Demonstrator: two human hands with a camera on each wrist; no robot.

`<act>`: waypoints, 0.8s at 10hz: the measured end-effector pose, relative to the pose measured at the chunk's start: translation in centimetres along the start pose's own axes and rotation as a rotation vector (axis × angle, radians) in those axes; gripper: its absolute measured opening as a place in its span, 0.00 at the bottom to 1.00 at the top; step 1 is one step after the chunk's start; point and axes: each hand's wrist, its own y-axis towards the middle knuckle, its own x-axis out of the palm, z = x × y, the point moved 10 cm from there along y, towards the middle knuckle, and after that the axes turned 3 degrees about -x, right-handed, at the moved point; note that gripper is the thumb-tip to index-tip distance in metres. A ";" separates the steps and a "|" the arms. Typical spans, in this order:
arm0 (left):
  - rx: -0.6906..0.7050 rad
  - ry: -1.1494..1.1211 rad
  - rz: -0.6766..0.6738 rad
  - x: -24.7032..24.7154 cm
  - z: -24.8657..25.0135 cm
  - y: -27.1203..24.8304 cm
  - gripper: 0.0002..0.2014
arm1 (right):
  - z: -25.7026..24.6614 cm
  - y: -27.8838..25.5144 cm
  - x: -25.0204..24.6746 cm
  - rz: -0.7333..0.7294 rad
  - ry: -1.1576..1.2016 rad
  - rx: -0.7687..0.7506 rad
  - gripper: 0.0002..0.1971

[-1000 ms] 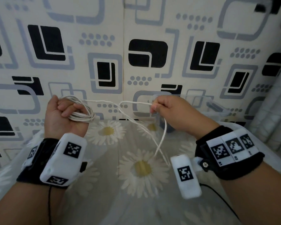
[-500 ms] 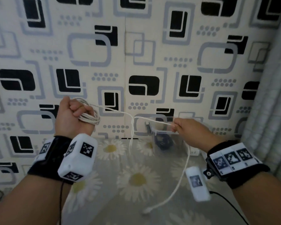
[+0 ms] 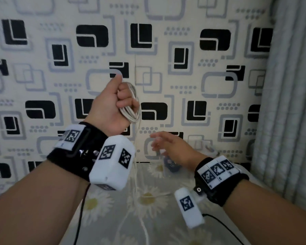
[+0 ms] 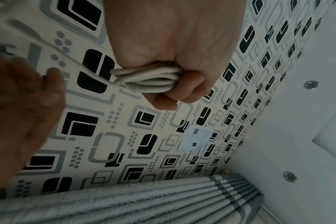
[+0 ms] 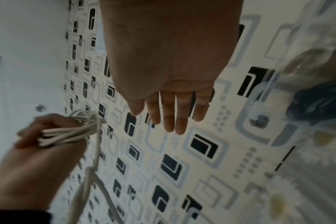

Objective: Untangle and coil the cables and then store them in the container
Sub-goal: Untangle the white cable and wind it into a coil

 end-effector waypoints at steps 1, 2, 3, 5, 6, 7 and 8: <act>-0.029 0.023 -0.005 0.6 -0.8 -0.4 0.19 | -3.6 -1.0 1.6 -0.039 0.178 -0.032 0.19; -0.028 0.022 -0.001 0.7 -1.0 -0.7 0.19 | -5.1 -1.8 3.3 -0.172 0.114 -0.045 0.22; 0.002 0.076 0.022 0.6 -0.4 -1.3 0.19 | -4.8 -2.6 4.8 -0.335 -0.105 -0.027 0.27; 0.071 0.197 0.048 -0.1 1.3 -2.0 0.19 | -5.5 -2.6 -0.3 -0.176 -0.514 -0.076 0.12; 0.066 0.202 0.038 0.1 1.1 -1.9 0.20 | -5.2 -2.7 -1.1 -0.227 -0.363 0.050 0.18; 0.048 0.200 0.023 0.7 0.2 -1.6 0.20 | -5.9 -2.7 -0.4 -0.208 -0.109 0.116 0.16; 0.039 0.211 0.009 1.6 -0.9 -1.4 0.20 | -6.9 -1.9 -0.4 -0.115 -0.185 0.095 0.21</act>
